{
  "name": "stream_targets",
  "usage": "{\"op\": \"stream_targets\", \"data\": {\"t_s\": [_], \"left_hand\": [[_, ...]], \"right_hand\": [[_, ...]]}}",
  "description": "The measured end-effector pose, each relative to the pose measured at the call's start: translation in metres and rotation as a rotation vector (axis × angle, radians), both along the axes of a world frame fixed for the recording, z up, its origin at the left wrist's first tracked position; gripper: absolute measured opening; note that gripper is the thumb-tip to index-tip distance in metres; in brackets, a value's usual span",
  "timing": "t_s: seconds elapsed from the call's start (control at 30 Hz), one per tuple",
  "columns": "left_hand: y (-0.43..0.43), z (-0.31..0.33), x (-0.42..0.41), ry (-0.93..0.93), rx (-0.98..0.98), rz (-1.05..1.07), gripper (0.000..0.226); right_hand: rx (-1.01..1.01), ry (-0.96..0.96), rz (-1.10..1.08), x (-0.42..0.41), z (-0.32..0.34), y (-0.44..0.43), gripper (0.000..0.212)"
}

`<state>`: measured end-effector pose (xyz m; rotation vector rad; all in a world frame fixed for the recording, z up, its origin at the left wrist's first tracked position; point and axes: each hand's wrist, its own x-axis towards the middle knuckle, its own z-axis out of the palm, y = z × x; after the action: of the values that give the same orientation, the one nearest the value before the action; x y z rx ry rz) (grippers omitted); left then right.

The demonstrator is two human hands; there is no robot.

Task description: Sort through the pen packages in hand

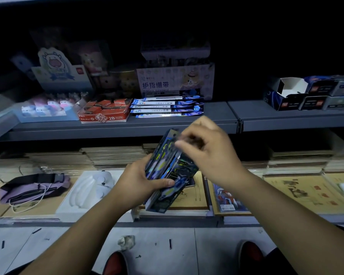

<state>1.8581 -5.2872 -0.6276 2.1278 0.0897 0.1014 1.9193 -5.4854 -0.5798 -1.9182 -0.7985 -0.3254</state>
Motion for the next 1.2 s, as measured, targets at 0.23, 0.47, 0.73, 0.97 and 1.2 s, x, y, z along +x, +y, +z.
{"op": "stream_targets", "data": {"t_s": [0.23, 0.47, 0.73, 0.97, 1.2], "left_hand": [[0.002, 0.002, -0.001, 0.006, -0.01, 0.001, 0.05], [-0.001, 0.005, -0.002, -0.014, -0.039, 0.016, 0.04], [0.003, 0.008, -0.002, 0.001, -0.068, 0.102, 0.035], [0.001, 0.008, -0.003, -0.003, -0.077, 0.118, 0.038], [-0.003, 0.011, -0.005, -0.021, -0.083, 0.084, 0.039]], "right_hand": [[0.359, 0.385, 0.199, 0.0, 0.012, -0.01, 0.01], [0.174, 0.473, 0.284, -0.009, 0.006, -0.002, 0.011], [0.547, 0.22, -0.152, 0.003, 0.015, -0.017, 0.014], [0.605, 0.161, -0.215, -0.001, 0.021, -0.019, 0.018], [0.289, 0.293, -0.09, 0.0, 0.011, -0.013, 0.015]]}}
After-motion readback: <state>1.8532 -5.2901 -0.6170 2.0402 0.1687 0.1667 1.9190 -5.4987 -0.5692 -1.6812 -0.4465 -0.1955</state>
